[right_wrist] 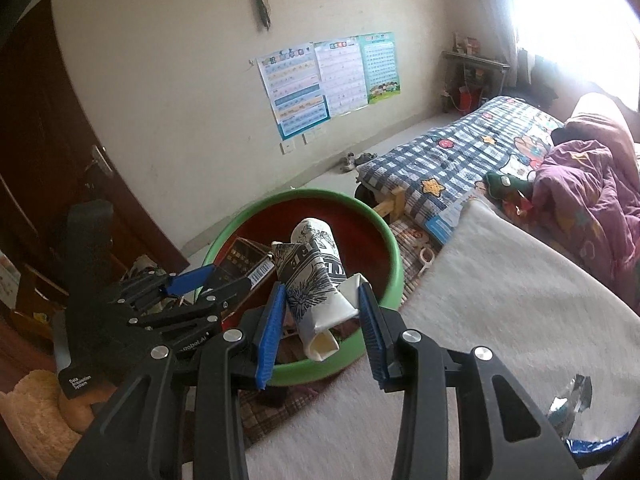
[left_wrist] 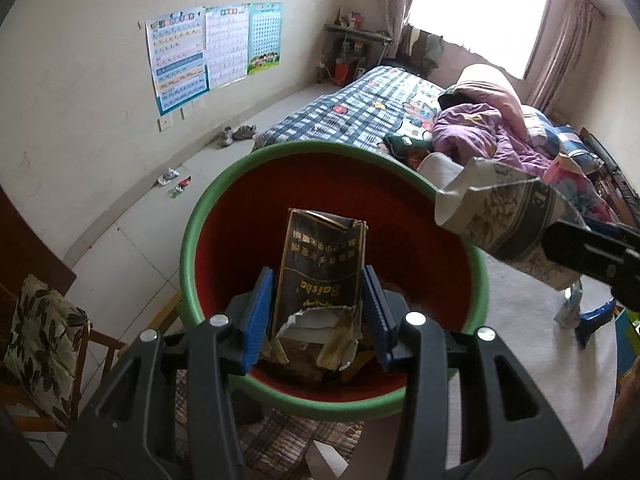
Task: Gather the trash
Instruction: 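Carry the snack box and white cup over the red bucket with both tools, then open both tools to drop the snack box and white cup into the bucket, then grasp a silver wrapper with the left tool while the right tool grasps a blue snack bag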
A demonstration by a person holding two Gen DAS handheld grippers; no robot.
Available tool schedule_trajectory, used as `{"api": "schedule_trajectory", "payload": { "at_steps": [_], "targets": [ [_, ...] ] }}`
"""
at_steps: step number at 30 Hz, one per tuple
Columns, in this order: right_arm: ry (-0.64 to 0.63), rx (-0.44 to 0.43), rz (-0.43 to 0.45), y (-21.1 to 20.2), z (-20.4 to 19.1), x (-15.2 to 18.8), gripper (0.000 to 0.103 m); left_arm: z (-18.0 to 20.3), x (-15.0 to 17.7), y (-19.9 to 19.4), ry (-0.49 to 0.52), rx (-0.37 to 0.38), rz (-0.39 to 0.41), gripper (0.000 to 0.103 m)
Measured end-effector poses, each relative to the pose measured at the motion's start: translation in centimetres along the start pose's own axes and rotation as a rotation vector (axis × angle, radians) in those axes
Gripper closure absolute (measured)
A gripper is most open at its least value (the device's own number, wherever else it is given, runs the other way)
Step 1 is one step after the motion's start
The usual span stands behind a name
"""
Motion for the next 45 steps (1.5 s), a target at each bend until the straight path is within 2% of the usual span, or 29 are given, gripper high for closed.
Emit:
{"api": "schedule_trajectory", "payload": {
  "at_steps": [6, 15, 32, 34, 35, 36, 40, 42, 45],
  "targets": [
    [0.012, -0.035, -0.033, 1.9, 0.2, -0.4, 0.067, -0.7, -0.1, 0.8, -0.002, -0.008, -0.019, 0.061],
    [0.004, -0.039, -0.056, 3.6, -0.1, -1.6, 0.067, -0.6, -0.5, 1.8, -0.018, -0.017, -0.049, 0.061],
    [0.034, -0.072, -0.054, 4.5, -0.4, -3.0, 0.066, -0.7, -0.4, 2.7, -0.032, -0.035, -0.069, 0.059],
    [0.043, -0.072, -0.045, 4.4, -0.3, -3.2, 0.059, -0.7, -0.4, 2.8, -0.035, -0.048, -0.071, 0.056],
    [0.051, -0.073, -0.040, 4.3, -0.2, -3.2, 0.044, -0.8, -0.4, 2.9, -0.038, -0.053, -0.072, 0.048],
    [0.061, -0.077, -0.029, 4.1, 0.0, -3.2, 0.037, -0.8, -0.5, 2.9, -0.041, -0.053, -0.070, 0.042],
    [0.089, -0.085, -0.018, 3.3, 0.5, -2.8, 0.036, -0.8, -0.2, 2.5, -0.047, -0.053, -0.058, 0.039],
    [0.105, -0.084, -0.005, 2.4, 1.1, -2.2, 0.031, -0.7, -0.2, 2.3, -0.046, -0.050, -0.053, 0.038],
    [0.147, -0.037, 0.025, 0.6, 3.1, -0.3, 0.025, -0.2, 0.0, 1.3, -0.032, -0.042, -0.020, 0.038]
  ]
}}
Point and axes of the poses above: each gripper's, at about its wrist camera, not at the fingertips, and y roughly the way its jaws point, z to its right, x to its underside, the point moved 6 cm from there along y, roughly the way its jaws point, and after that the axes turned 15 degrees about -z, right-handed, at the moved point
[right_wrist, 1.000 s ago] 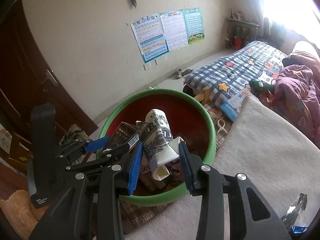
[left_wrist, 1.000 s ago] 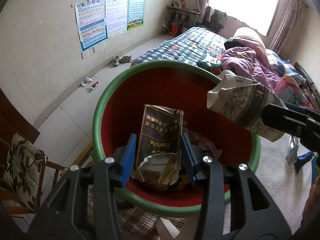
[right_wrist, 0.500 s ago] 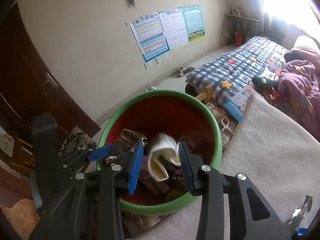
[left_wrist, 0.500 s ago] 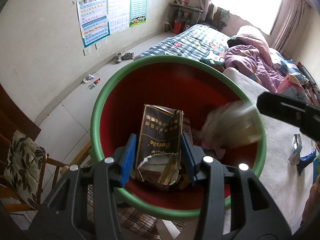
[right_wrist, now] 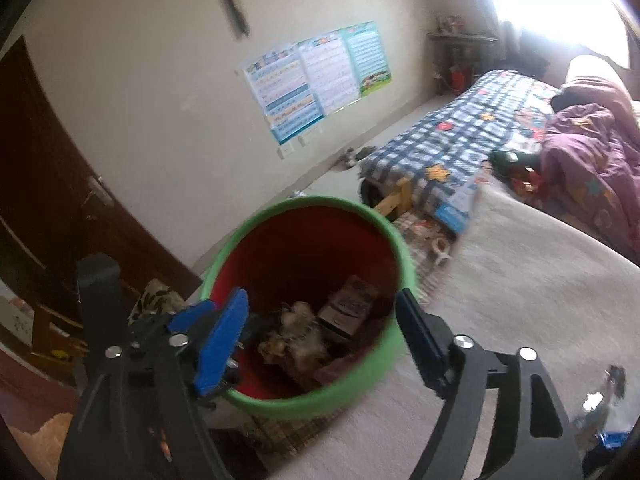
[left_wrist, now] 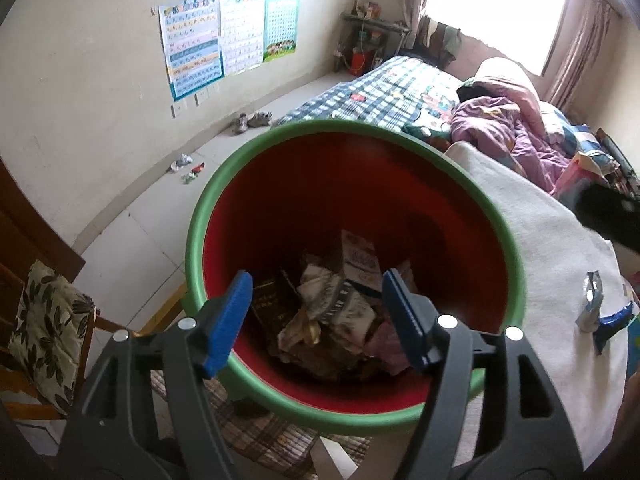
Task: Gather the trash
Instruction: 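Grasp a silver wrapper with the left tool while the right tool grasps a blue snack bag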
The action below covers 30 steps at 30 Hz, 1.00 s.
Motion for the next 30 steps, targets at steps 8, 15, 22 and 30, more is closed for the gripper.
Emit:
{"api": "schedule_trajectory", "payload": {
  "at_steps": [8, 15, 22, 30],
  "targets": [
    [0.338, 0.212, 0.078, -6.4, 13.4, 7.9, 0.022, 3.2, -0.1, -1.4, 0.060, 0.028, 0.048, 0.037],
    [0.716, 0.275, 0.130, -11.8, 24.1, 17.9, 0.022, 8.3, 1.1, -1.8, 0.145, 0.062, 0.044, 0.037],
    [0.770, 0.157, 0.078, -10.1, 26.6, 19.1, 0.022, 13.9, 2.4, -2.1, 0.226, 0.097, 0.034, 0.037],
    [0.626, 0.137, 0.009, -7.1, 27.3, 16.6, 0.058, 19.8, 4.8, -2.4, 0.319, 0.125, 0.028, 0.037]
  ]
}}
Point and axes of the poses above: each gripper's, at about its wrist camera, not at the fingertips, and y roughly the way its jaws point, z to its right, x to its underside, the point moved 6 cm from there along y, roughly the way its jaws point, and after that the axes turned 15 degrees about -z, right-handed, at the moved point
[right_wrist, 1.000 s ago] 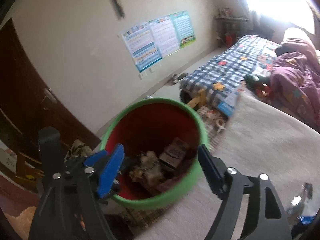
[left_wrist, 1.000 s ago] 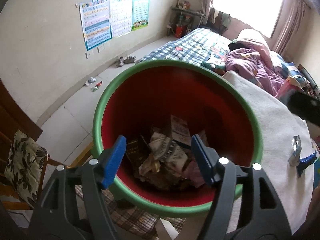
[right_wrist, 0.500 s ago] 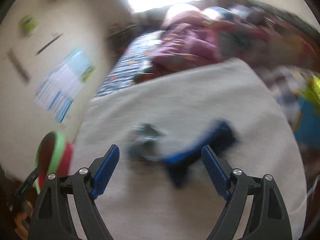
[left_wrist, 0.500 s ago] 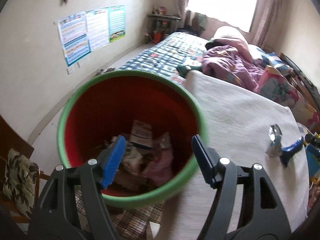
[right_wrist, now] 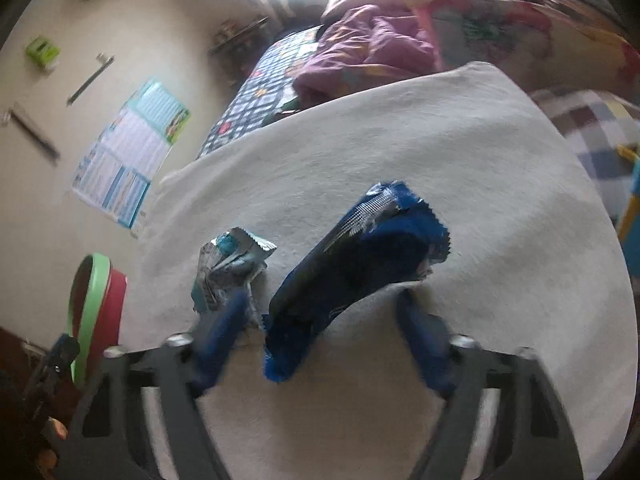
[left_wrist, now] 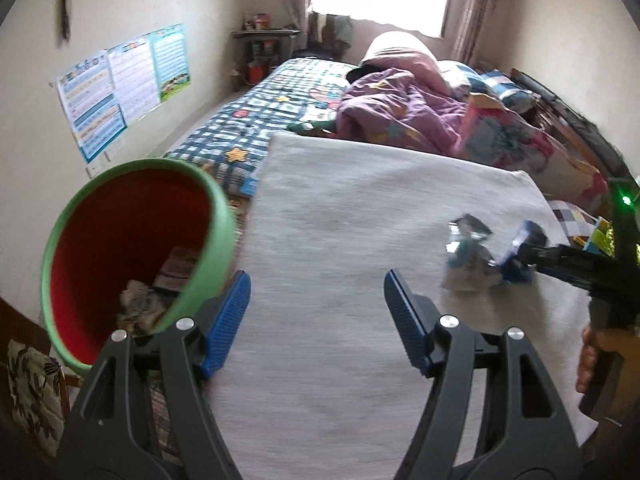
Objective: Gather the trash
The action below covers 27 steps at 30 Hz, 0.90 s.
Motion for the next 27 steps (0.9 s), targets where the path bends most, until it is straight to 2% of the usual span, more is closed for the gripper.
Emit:
{"api": "schedule_trajectory", "payload": {
  "at_steps": [1, 2, 3, 8, 15, 20, 22, 23, 25, 27],
  "targets": [
    [-0.015, -0.017, -0.008, 0.2, -0.1, -0.1, 0.063, 0.8, 0.0, 0.2, 0.007, 0.008, -0.004, 0.037],
    [-0.033, -0.029, -0.014, 0.1, -0.2, 0.0, 0.074, 1.5, -0.1, 0.4, 0.012, 0.016, -0.008, 0.037],
    [-0.058, -0.034, -0.019, 0.0, -0.3, 0.1, 0.075, 2.4, -0.1, 0.7, 0.018, 0.027, -0.013, 0.037],
    [-0.128, -0.075, -0.012, -2.1, -0.2, 1.0, 0.076, 5.9, -1.0, 2.0, 0.066, 0.084, -0.029, 0.037],
    [-0.151, -0.096, -0.027, -4.0, 1.1, 2.0, 0.076, 11.3, -3.0, 6.0, 0.146, 0.111, -0.089, 0.037],
    [-0.161, -0.071, 0.009, -5.4, 1.7, 2.3, 0.074, 14.8, -3.3, 8.7, 0.239, 0.082, -0.125, 0.037],
    [-0.158, -0.072, 0.019, -5.8, 2.0, 2.4, 0.074, 15.6, -2.8, 9.9, 0.258, 0.065, -0.158, 0.044],
    [-0.156, -0.074, 0.020, -5.9, 2.2, 2.5, 0.074, 15.8, -2.6, 10.4, 0.260, 0.066, -0.173, 0.052],
    [-0.154, -0.079, 0.020, -6.0, 2.3, 2.7, 0.074, 15.9, -2.4, 10.5, 0.251, 0.070, -0.172, 0.057],
    [-0.157, -0.082, 0.013, -6.0, 2.3, 2.9, 0.073, 15.9, -2.2, 10.1, 0.244, 0.080, -0.174, 0.069]
  ]
}}
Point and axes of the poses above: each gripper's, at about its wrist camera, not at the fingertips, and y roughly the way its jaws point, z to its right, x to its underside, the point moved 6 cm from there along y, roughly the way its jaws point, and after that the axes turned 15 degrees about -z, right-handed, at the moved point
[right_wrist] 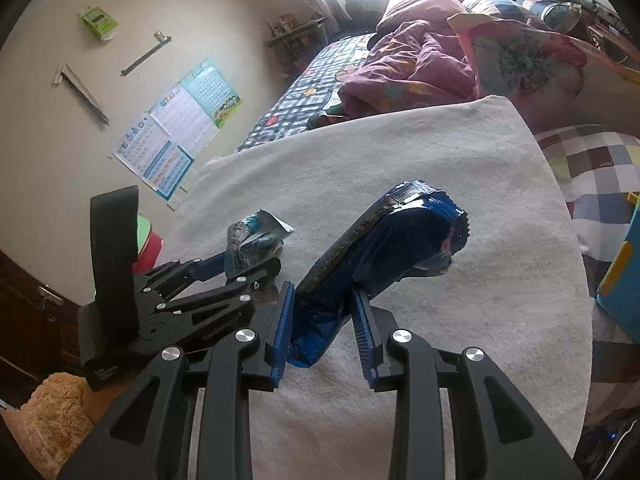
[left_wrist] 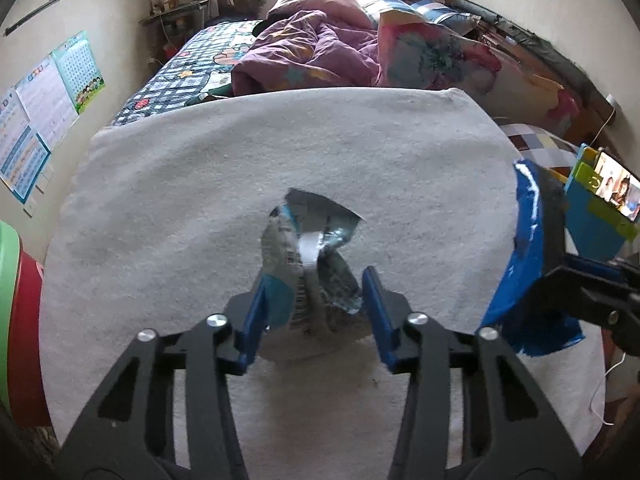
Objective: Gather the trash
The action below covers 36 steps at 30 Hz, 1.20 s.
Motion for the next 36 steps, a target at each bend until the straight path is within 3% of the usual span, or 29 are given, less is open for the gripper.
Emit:
{"api": "schedule_trajectory", "payload": {
  "at_steps": [6, 11, 13, 14, 15, 18, 25, 29, 32, 36],
  "targets": [
    [-0.103, 0.012, -0.078, 1.9, -2.5, 0.4, 0.073, -0.7, 1.3, -2.2, -0.047, 0.014, 0.028, 0.073],
    [-0.115, -0.004, -0.122, 3.9, -3.3, 0.8, 0.072, -3.2, 3.4, -4.2, -0.133, 0.020, 0.045, 0.073],
    [-0.104, -0.005, -0.132, 4.4, -3.1, 0.6, 0.062, -4.3, 4.4, -4.7, -0.173, 0.024, 0.042, 0.073],
    [-0.096, -0.004, -0.131, 4.6, -3.1, 0.5, 0.047, -4.6, 4.8, -4.9, -0.187, 0.024, 0.044, 0.073],
    [-0.093, -0.006, -0.127, 4.6, -3.2, 0.4, 0.039, -5.1, 5.4, -5.1, -0.206, 0.019, 0.047, 0.073],
    [-0.091, -0.012, -0.123, 4.8, -3.8, 0.1, 0.037, -6.2, 6.5, -5.4, -0.245, 0.017, 0.047, 0.073],
    [-0.042, -0.002, -0.082, 5.0, -3.7, -1.2, 0.037, -7.4, 7.7, -5.8, -0.266, 0.013, 0.043, 0.073],
    [-0.021, 0.021, -0.107, 6.1, -3.1, -1.4, 0.037, -7.3, 7.6, -6.0, -0.257, 0.019, 0.048, 0.073],
    [-0.021, 0.016, -0.108, 6.3, -3.1, -1.1, 0.053, -7.2, 7.5, -6.3, -0.238, 0.021, 0.052, 0.073],
    [-0.034, 0.008, -0.069, 5.1, -3.8, -0.9, 0.063, -7.7, 7.3, -6.9, -0.237, 0.027, 0.067, 0.073]
  ]
}}
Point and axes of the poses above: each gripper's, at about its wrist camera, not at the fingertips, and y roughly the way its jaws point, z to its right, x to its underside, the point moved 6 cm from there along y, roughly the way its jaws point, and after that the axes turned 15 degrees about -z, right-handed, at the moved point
